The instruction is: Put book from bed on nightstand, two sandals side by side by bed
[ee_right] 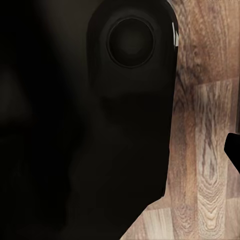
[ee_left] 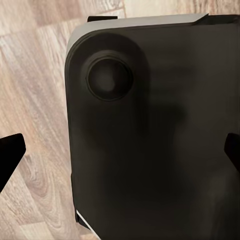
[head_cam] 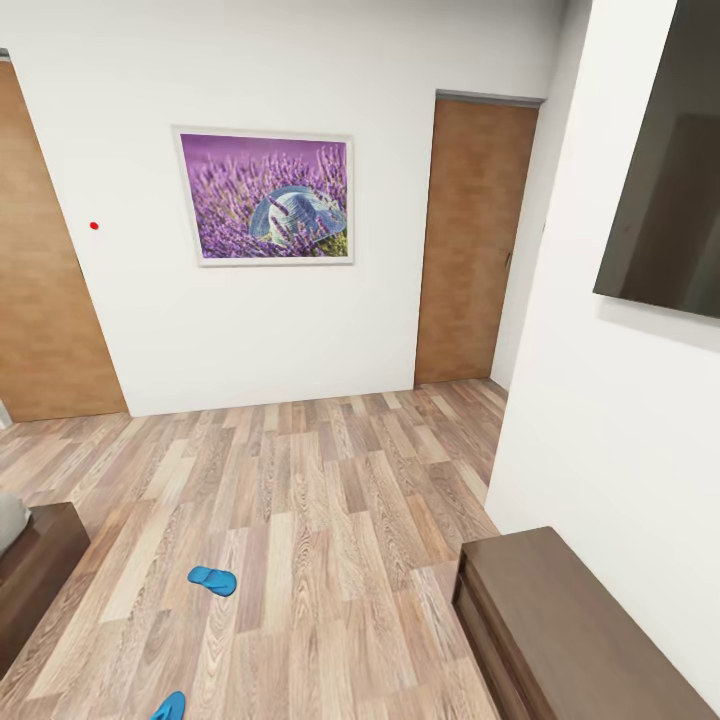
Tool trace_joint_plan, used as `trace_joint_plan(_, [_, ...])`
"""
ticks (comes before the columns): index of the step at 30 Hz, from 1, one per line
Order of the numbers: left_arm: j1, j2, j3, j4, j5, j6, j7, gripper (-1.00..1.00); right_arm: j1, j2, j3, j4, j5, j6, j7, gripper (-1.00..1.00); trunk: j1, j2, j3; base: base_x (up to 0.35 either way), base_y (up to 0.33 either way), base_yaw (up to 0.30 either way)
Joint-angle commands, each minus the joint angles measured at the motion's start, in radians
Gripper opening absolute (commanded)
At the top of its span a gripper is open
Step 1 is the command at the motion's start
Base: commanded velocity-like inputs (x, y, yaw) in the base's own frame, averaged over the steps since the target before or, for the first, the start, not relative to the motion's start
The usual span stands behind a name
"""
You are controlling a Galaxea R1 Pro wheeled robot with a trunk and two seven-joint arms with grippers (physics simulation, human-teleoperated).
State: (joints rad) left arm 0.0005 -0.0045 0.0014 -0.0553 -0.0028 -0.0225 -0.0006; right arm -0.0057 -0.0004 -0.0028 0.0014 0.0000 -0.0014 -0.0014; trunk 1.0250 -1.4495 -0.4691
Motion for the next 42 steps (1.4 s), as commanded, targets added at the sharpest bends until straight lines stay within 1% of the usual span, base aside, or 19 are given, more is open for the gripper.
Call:
trace_joint_plan(1, [0.000,0.000,0.000,-0.001,0.000,-0.002,0.000,1.00,0.000,0.000,0.000,0.000,0.000,0.000,0.000,1.00,0.000,0.000,-0.001,0.057,0.000,0.004])
trace_joint_plan(7, [0.000,0.000,0.000,-0.001,0.000,-0.002,-0.001,1.00,0.000,-0.001,0.000,0.000,0.000,0.000,0.000,1.00,0.000,0.000,-0.001,0.193,0.000,0.002])
trace_joint_plan(26, [0.001,0.000,0.000,-0.001,0.000,-0.002,-0.001,1.00,0.000,0.000,0.000,0.000,0.000,0.000,0.000,1.00,0.000,0.000,-0.001,0.302,0.000,0.000])
trace_joint_plan(36, [0.001,0.000,0.000,-0.001,0.000,-0.003,-0.001,1.00,0.000,0.000,0.000,0.000,0.000,0.000,0.000,1.00,0.000,0.000,-0.001,0.057,0.000,0.132])
trace_joint_plan(42, [0.001,0.001,0.000,-0.001,0.000,-0.002,-0.001,1.00,0.000,0.000,0.000,0.000,0.000,0.000,0.000,1.00,0.000,0.000,-0.001,0.050,0.000,0.024])
